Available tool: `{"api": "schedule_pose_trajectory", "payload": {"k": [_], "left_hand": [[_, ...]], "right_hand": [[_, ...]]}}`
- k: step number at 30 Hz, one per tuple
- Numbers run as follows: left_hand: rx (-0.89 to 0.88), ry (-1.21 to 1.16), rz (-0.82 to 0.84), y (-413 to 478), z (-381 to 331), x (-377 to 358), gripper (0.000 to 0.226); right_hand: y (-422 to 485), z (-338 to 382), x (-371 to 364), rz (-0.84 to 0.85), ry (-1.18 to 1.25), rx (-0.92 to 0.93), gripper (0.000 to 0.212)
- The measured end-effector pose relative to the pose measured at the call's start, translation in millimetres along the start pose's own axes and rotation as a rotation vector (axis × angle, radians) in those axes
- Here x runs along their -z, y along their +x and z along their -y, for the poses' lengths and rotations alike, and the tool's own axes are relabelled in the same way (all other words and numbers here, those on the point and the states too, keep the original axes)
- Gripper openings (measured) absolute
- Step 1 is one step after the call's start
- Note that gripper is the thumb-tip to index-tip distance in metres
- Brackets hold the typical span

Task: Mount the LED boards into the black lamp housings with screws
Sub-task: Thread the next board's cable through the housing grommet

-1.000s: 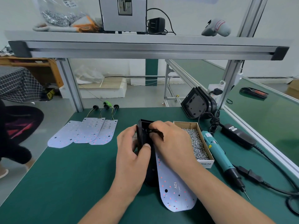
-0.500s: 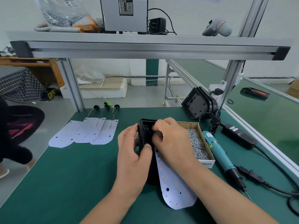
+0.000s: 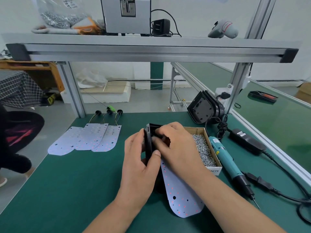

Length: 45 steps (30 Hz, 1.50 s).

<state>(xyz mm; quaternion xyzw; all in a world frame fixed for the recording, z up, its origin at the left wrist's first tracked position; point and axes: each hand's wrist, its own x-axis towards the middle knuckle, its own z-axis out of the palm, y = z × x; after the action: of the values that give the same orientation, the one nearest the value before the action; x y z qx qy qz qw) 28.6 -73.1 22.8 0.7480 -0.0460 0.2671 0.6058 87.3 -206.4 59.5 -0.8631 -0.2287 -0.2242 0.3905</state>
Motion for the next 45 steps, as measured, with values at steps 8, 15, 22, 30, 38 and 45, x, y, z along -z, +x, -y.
{"api": "schedule_pose_trajectory", "payload": {"k": [8, 15, 22, 30, 38, 45], "left_hand": [[-0.012, 0.007, -0.003, -3, -4, -5, 0.062], [-0.014, 0.016, 0.025, -3, -5, -2, 0.067], [-0.018, 0.006, 0.027, -1, -6, -2, 0.063], [-0.004, 0.006, 0.043, -1, -7, -1, 0.063], [0.029, -0.014, 0.035, 2, -7, 3, 0.067], [0.053, 0.027, 0.023, 2, -11, 2, 0.068]], "right_hand": [[3, 7, -2, -0.095, -0.073, 0.012, 0.011], [4, 1, 0, 0.024, -0.138, 0.156, 0.014], [6, -6, 10, -0.03, 0.024, 0.077, 0.017], [5, -3, 9, -0.118, -0.182, 0.085, 0.017], [5, 2, 7, 0.121, -0.187, 0.119, 0.031], [11, 2, 6, 0.212, -0.355, 0.158, 0.022]]}}
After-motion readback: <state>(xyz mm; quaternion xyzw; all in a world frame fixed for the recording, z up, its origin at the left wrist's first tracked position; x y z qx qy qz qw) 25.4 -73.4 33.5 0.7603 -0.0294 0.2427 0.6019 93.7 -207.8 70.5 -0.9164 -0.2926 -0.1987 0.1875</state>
